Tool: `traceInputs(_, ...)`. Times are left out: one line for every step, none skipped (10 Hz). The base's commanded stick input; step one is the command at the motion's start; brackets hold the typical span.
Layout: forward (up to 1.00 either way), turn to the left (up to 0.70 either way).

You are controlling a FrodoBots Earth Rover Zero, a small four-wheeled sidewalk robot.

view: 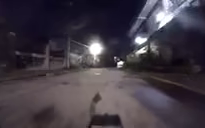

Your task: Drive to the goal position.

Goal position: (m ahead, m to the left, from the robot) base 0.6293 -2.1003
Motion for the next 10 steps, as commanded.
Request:
traceInputs(0.50,-0.50)
traceInputs(0.50,-0.50)
traceInputs(0.50,-0.50)
traceInputs(0.50,-0.50)
traceInputs(0.50,-0.50)
traceInputs(0.50,-0.50)
traceInputs(0.50,0.00)
traceInputs(0.50,0.00)
traceInputs(0.50,0.00)
traceInputs(0.50,0.00)
